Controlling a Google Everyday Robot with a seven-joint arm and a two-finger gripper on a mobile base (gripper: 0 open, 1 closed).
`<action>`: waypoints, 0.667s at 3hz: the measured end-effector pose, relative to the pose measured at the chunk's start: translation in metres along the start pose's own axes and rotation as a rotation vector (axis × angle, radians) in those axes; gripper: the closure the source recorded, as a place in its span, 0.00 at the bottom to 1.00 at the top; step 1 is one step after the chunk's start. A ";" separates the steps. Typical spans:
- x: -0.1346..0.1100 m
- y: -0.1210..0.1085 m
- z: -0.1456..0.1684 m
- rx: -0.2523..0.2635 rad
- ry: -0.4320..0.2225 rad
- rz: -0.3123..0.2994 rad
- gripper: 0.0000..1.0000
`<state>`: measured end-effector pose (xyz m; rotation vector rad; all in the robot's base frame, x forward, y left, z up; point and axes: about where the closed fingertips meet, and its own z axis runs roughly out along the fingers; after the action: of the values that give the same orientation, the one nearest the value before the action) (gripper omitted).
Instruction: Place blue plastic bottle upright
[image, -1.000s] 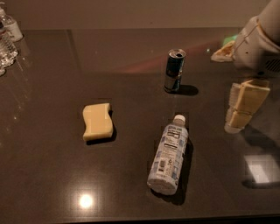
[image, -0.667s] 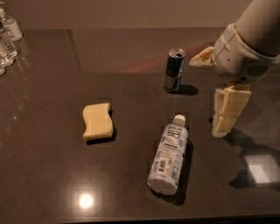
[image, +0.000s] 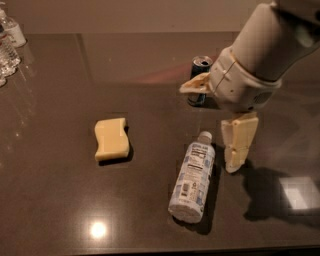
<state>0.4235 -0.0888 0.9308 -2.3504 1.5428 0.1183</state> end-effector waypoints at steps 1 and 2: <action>-0.023 0.016 0.025 -0.068 -0.009 -0.216 0.00; -0.034 0.030 0.042 -0.120 -0.005 -0.392 0.00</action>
Offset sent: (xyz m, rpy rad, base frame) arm -0.0540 0.0392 -0.0618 -0.1423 -0.0116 0.6221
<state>0.3869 -0.0567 0.8930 -2.6934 1.0710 0.1270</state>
